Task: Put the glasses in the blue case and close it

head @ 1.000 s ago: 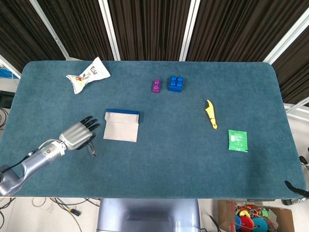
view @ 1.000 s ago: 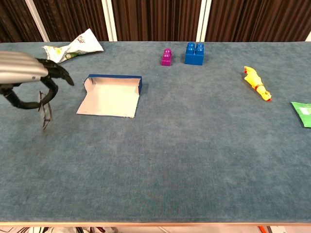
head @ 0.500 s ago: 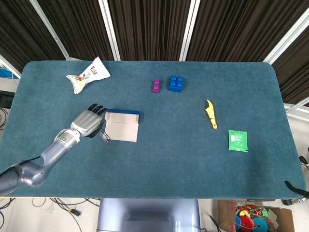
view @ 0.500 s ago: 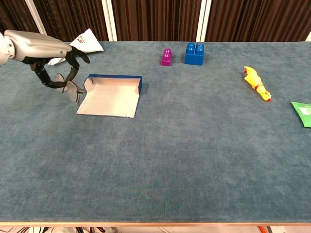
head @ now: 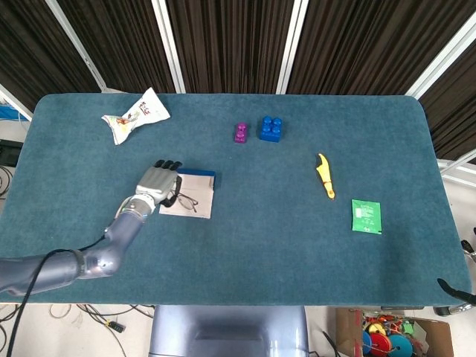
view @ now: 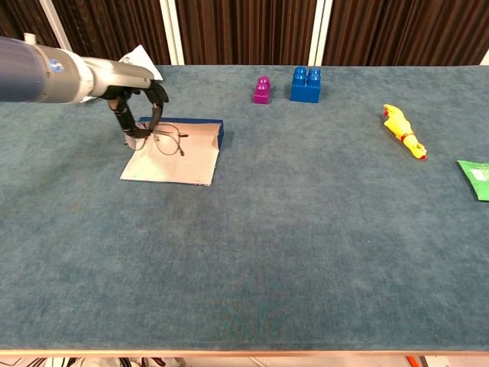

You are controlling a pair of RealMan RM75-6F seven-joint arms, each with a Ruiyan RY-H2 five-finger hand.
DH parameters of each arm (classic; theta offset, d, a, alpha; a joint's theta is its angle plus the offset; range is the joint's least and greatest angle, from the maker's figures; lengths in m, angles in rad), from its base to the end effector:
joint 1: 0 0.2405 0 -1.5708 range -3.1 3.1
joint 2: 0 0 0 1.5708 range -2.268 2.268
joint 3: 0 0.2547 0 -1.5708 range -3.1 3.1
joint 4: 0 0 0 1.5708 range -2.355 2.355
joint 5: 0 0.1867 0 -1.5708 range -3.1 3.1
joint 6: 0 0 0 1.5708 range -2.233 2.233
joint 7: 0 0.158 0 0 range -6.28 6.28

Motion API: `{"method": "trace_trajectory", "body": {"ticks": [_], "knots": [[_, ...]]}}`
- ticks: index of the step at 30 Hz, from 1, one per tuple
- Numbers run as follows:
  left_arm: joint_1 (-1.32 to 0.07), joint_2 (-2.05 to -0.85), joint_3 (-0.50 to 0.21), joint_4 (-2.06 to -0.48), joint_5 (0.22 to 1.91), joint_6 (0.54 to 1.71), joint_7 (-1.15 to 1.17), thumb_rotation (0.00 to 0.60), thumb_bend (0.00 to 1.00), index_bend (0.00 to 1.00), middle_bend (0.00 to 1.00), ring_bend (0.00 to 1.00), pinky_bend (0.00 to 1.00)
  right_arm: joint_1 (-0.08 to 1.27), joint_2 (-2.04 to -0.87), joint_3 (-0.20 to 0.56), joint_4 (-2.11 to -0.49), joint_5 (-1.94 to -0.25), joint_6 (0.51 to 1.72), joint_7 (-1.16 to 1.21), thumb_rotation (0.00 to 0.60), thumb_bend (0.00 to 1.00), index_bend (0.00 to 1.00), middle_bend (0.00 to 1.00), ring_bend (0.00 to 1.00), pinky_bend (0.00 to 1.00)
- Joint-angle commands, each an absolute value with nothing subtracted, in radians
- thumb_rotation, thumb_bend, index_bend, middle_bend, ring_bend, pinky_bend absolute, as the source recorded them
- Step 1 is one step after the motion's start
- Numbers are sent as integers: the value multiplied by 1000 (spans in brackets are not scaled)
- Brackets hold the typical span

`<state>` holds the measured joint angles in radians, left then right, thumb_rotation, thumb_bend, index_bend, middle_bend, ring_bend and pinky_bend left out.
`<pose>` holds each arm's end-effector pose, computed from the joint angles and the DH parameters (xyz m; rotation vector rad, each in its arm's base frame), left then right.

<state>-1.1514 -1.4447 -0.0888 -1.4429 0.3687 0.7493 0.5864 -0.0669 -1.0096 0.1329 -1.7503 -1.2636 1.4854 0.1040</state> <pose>-0.1146 0.4145 0.0096 -1.8892 -1.0712 -0.5368 -0.3339 -0.1540 0.2264 1.0026 -1.0949 0.8405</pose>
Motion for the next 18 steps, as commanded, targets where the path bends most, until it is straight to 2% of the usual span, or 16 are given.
{"method": "trace_trajectory", "body": {"ticks": [1, 7, 14, 18], "knots": [[-1213, -1503, -91, -1428, 272, 804, 657, 600, 421, 607, 51, 0, 0, -67, -1006, 133, -1750, -1262, 1481, 114, 600, 142, 0, 22, 126, 237], [-1238, -1557, -102, -1360, 232, 828, 683, 600, 421, 608, 37, 0, 0, -67, -1003, 132, -1750, -1264, 1479, 121, 600, 142, 0, 22, 126, 237], [-1252, -1627, -106, -1221, 200, 801, 712, 600, 420, 608, 33, 0, 0, -70, -1003, 133, -1753, -1260, 1484, 120, 600, 142, 0, 22, 126, 237], [-1252, -1644, -129, -1181, 124, 798, 725, 600, 420, 608, 26, 0, 0, -69, -1003, 133, -1753, -1258, 1482, 117, 600, 143, 0, 22, 126, 237]]}}
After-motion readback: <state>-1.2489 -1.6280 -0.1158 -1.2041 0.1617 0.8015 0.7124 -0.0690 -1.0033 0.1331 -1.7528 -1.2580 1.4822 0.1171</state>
